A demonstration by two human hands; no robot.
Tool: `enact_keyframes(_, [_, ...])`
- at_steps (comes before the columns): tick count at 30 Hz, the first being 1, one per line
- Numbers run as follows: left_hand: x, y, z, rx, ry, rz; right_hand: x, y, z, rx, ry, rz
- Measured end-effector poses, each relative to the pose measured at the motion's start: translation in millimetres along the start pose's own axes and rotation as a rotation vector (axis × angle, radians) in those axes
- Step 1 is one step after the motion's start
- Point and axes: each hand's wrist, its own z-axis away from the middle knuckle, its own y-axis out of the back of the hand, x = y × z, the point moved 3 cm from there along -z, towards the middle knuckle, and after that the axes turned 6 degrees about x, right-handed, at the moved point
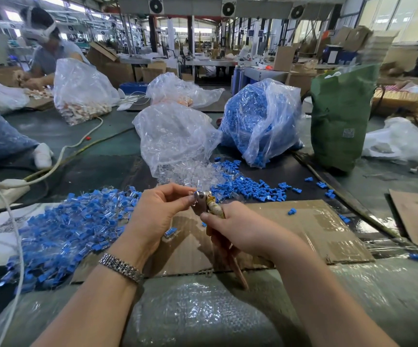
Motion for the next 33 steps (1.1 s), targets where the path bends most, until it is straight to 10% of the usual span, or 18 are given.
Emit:
enact_keyframes(7, [4.9, 4.8, -1.3, 0.089, -0.115, -0.063, 0.1, 17.7, 3.8, -0.016, -0.028, -0.101])
enact_keyframes(12, [-3.4, 22.3, -9.5, 0.429, -0.263, -0.833, 22.8, 54.0, -12.1, 0.33, -0.124, 0.361])
enact_keyframes(19, [-23.6, -22.0, -9.2, -0.126, -0.503, -1.137, 53.4, 43.0, -17.4, 0.428, -0.27, 0.751])
enact_keyframes(26, [-30.8, -22.7, -15.9, -0.113, -0.536, -1.183, 12.9, 24.5, -31.8, 0.437, 0.17, 0.771])
enact_keyframes(33, [-22.6, -19.9, -8.2, -0.099, -0.561, -1.109, 14.8, 9.6, -46.1, 0.356, 0.196, 0.747])
